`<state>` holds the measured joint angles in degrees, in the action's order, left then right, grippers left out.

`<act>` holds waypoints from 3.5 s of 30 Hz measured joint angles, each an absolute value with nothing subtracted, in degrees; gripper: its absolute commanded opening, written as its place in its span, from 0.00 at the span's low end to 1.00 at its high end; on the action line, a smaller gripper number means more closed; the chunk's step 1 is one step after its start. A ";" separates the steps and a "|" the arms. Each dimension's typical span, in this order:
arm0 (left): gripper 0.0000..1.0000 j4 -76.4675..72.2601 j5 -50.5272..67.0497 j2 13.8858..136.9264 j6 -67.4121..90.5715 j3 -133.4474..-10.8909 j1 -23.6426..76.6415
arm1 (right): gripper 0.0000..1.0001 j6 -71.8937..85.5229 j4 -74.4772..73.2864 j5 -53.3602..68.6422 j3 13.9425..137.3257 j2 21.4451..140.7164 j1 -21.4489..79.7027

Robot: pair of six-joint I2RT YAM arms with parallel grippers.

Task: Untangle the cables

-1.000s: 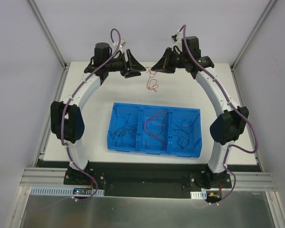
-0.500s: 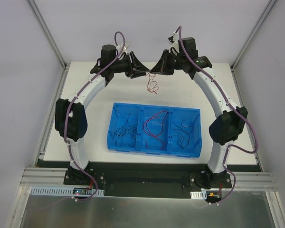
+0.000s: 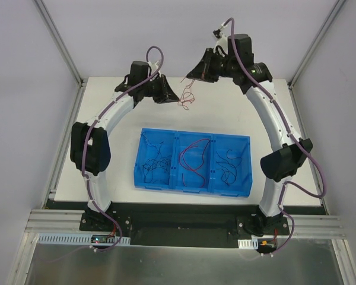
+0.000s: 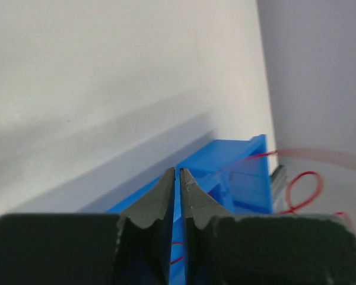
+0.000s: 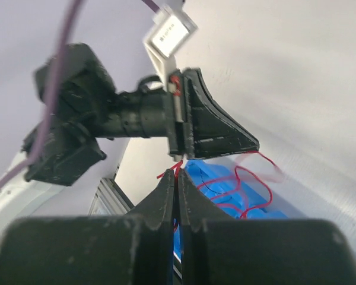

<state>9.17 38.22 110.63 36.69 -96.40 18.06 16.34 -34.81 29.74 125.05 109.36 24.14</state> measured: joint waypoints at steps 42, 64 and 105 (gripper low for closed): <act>0.47 -40.93 55.83 101.73 71.79 -81.43 17.69 | 0.00 31.86 -21.89 46.81 123.39 107.96 19.29; 0.63 -40.18 55.40 102.98 69.25 -80.09 13.34 | 0.01 30.83 -21.71 47.44 123.39 107.96 20.64; 0.00 -28.93 50.63 103.57 61.04 -82.28 15.77 | 0.67 31.92 -28.99 35.33 122.78 107.96 21.91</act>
